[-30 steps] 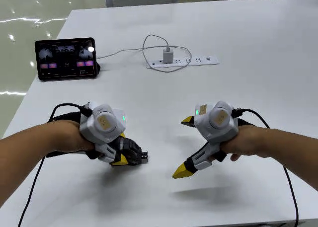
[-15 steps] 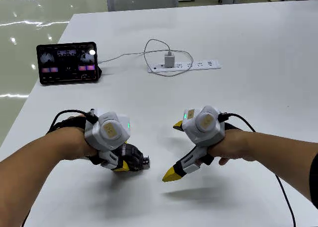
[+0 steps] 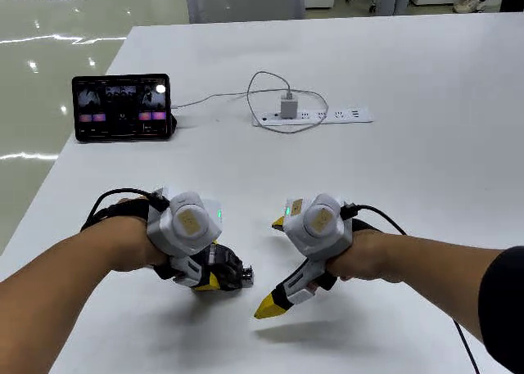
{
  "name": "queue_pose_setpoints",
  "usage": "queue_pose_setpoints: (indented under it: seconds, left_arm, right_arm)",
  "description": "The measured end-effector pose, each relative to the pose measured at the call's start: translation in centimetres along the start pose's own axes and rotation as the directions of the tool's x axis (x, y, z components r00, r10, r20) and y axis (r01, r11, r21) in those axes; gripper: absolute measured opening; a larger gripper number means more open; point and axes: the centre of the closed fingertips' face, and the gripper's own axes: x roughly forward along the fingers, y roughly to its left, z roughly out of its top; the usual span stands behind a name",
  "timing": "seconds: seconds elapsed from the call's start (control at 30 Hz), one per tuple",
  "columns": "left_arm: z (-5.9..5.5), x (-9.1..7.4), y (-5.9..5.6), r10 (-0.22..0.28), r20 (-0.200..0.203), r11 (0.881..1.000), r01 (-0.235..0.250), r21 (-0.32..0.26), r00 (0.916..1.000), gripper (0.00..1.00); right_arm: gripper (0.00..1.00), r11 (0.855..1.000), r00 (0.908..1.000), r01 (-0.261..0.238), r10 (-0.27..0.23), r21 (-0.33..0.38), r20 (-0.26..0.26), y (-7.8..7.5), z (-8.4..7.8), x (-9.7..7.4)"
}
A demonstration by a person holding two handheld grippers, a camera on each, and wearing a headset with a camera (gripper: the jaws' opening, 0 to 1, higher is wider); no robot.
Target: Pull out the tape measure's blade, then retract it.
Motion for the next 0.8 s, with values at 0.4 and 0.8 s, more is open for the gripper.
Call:
queue_pose_setpoints:
  seconds: [0.4,0.8]
  left_arm:
    - [0.0,0.1,0.0,-0.004,0.006,1.0,0.004,-0.013,1.0,0.32]
    - [0.1,0.0,0.0,0.002,0.017,1.0,-0.002,-0.021,0.9998,0.32]
  right_arm:
    - [0.53,0.997,0.9998,-0.016,0.017,-0.082,0.014,0.3,0.9,1.3]
    - [0.28,0.993,0.9982,-0.053,0.05,-0.104,-0.033,0.6,0.4,1.8]
